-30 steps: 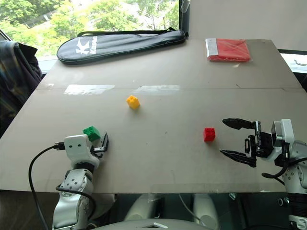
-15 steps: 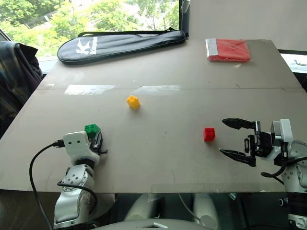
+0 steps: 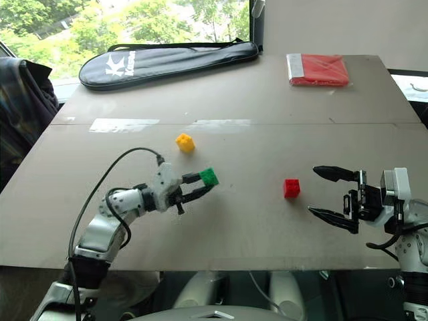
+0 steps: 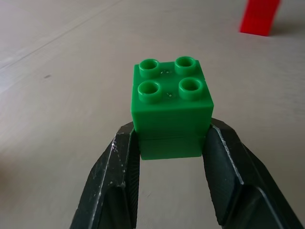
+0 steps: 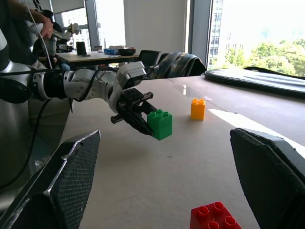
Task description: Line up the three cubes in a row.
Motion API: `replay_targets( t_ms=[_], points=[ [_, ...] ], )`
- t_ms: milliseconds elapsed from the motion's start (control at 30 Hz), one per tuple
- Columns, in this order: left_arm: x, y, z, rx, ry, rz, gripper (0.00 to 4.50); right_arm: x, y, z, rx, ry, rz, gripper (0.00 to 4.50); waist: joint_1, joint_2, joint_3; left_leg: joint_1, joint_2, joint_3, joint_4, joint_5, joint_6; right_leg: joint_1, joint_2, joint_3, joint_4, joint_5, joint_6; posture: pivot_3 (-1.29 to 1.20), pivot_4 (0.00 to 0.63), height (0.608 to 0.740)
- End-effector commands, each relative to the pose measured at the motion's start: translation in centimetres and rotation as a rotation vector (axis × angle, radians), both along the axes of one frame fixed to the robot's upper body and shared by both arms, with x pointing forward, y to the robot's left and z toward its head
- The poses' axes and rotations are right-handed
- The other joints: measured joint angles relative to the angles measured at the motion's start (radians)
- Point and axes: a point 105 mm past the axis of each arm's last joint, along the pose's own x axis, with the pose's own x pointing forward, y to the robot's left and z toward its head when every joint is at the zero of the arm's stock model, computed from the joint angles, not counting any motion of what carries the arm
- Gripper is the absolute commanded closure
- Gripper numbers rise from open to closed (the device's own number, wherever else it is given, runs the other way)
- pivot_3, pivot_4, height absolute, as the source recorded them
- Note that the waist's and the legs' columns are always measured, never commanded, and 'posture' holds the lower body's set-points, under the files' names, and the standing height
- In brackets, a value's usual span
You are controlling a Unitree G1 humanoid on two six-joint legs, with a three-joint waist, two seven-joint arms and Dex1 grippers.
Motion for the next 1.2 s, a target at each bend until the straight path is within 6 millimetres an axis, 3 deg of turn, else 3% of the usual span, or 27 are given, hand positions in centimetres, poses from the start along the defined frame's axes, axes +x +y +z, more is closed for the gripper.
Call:
replay_targets(
  t_ms=[33, 233, 467, 733, 1200],
  points=[
    [0.6, -1.9, 0.2, 0.002, 0.002, -0.140, 3.19, -0.4, -0.3, 0.5, -0.008, -0.036, -0.019, 0.00, -0.001, 0.000, 0.000, 0.000, 0.000, 0.000, 0.000, 0.000, 0.000, 0.000, 0.000, 0.000, 0.000, 0.000, 0.000, 0.00, 0.150, 0.740],
    [1.4, -5.8, 0.2, 0.061, 0.051, -0.383, 3.19, -0.9, 0.0, 0.1, -0.002, -0.028, -0.038, 0.00, -0.006, -0.001, 0.001, -0.002, -0.002, -0.001, 0.000, 0.000, 0.000, 0.000, 0.001, -0.002, 0.000, 0.000, 0.000, 0.00, 0.150, 0.740],
    [2.7, -8.1, 0.7, 0.081, 0.022, -0.426, 3.19, -1.5, -0.8, -0.3, -0.004, -0.009, -0.092, 0.00, -0.017, -0.002, 0.001, -0.001, -0.003, -0.001, 0.000, 0.000, 0.001, 0.000, 0.001, -0.001, 0.000, 0.000, 0.001, 0.00, 0.150, 0.740],
    [3.1, -9.0, 0.2, 0.077, 0.018, -0.386, 3.19, -1.2, -2.1, -1.5, -0.046, 0.030, -0.182, 0.00, -0.024, -0.002, 0.001, -0.001, -0.002, -0.001, 0.001, 0.000, 0.001, 0.000, 0.001, -0.001, 0.001, 0.000, 0.001, 0.00, 0.150, 0.740],
    [2.9, -8.4, -0.8, 0.067, 0.032, -0.332, 3.19, -0.5, -3.1, -2.3, -0.073, 0.044, -0.207, 0.00, -0.024, -0.002, 0.001, -0.001, -0.002, -0.001, 0.001, 0.000, 0.001, 0.000, 0.001, -0.001, 0.001, 0.000, 0.001, 0.00, 0.150, 0.740]
  ],
)
